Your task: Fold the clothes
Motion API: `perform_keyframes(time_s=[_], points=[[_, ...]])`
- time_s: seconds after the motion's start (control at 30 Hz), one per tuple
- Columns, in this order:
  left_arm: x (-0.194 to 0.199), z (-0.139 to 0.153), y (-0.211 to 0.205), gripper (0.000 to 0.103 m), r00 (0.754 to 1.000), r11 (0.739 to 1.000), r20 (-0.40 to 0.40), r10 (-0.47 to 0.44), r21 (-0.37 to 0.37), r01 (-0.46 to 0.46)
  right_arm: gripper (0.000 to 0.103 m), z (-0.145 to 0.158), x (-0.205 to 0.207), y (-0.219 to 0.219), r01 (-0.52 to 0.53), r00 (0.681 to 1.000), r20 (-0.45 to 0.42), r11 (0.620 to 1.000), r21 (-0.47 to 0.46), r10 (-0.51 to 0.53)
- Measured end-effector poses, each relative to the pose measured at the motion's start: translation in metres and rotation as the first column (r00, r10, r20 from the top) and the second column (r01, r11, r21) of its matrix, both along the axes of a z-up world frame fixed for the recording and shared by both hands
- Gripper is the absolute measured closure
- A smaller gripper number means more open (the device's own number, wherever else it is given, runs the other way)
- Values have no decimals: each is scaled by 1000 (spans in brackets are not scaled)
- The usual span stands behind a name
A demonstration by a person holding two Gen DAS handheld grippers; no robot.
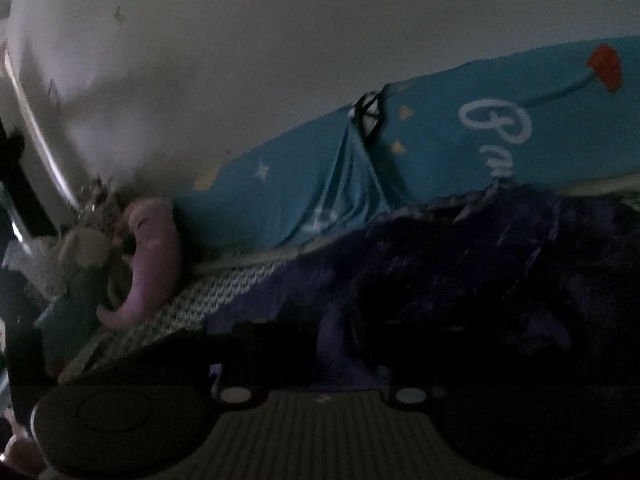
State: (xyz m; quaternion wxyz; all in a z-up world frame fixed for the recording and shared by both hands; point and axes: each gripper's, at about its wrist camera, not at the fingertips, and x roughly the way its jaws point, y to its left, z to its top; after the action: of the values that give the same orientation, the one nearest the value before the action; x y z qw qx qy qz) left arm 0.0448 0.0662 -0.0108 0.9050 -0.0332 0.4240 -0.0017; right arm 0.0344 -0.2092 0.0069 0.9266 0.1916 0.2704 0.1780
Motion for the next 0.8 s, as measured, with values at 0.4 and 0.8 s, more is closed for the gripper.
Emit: perform_keyframes(time_s=[0.4,0.8], points=[[1,-2,1,0,1000,1000,-2,13,-5,-13,71,-6,-1,-17,71,996,-54,997,-18,-72],[2,0,0,0,1000,1000,5,19,-10,-18,59,-36,-7,45,-30,996,-89,973,-227,10]])
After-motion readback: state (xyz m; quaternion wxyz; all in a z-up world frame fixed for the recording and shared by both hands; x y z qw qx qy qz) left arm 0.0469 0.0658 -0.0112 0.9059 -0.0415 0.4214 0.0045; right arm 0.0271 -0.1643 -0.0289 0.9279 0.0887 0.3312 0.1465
